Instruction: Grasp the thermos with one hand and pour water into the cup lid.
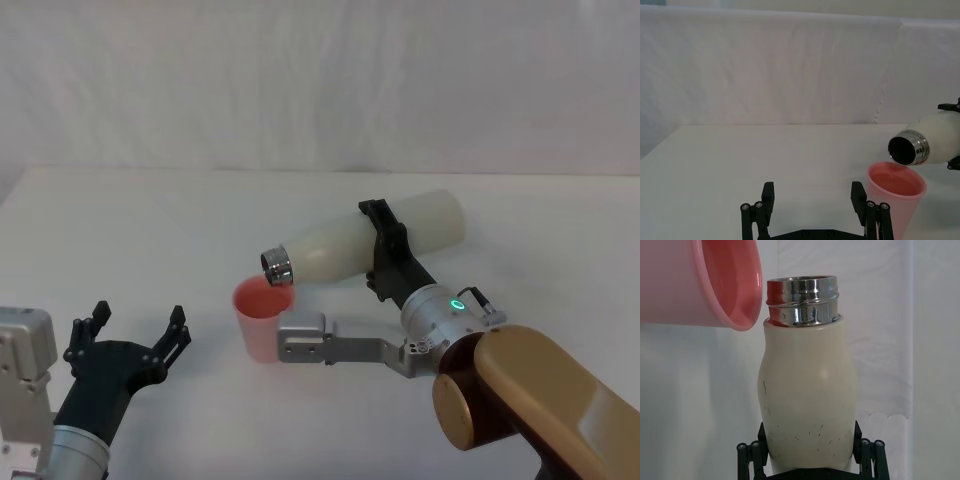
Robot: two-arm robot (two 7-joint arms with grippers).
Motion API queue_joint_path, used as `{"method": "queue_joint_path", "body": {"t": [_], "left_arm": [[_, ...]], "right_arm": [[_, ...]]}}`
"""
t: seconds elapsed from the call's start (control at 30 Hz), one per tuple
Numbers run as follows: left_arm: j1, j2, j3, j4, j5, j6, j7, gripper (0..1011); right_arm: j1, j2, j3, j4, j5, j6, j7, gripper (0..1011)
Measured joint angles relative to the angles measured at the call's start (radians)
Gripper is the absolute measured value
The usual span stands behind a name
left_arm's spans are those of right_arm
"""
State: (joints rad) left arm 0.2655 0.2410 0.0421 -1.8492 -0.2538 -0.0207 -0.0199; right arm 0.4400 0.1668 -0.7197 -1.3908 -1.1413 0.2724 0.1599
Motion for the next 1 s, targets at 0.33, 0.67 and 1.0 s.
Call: {"method": "queue_joint_path", "body": {"t": [0.33, 0.67, 1.0], "left_arm": [[0.000, 0.000, 0.000, 0.000, 0.000, 0.000, 0.000, 1001], [0.000, 0.000, 0.000, 0.000, 0.000, 0.000, 0.000, 1001], [0.000, 0.000, 0.000, 0.000, 0.000, 0.000, 0.000, 1001]], "right_arm": [[0.003, 0.002, -0.003, 0.001, -0.005, 0.000, 0.000, 953], [0.007, 0.003, -0.006, 0.003, -0.011, 0.000, 0.002, 953], [0.009, 0.005, -0.008, 0.003, -0.016, 0.002, 0.004, 953]]}}
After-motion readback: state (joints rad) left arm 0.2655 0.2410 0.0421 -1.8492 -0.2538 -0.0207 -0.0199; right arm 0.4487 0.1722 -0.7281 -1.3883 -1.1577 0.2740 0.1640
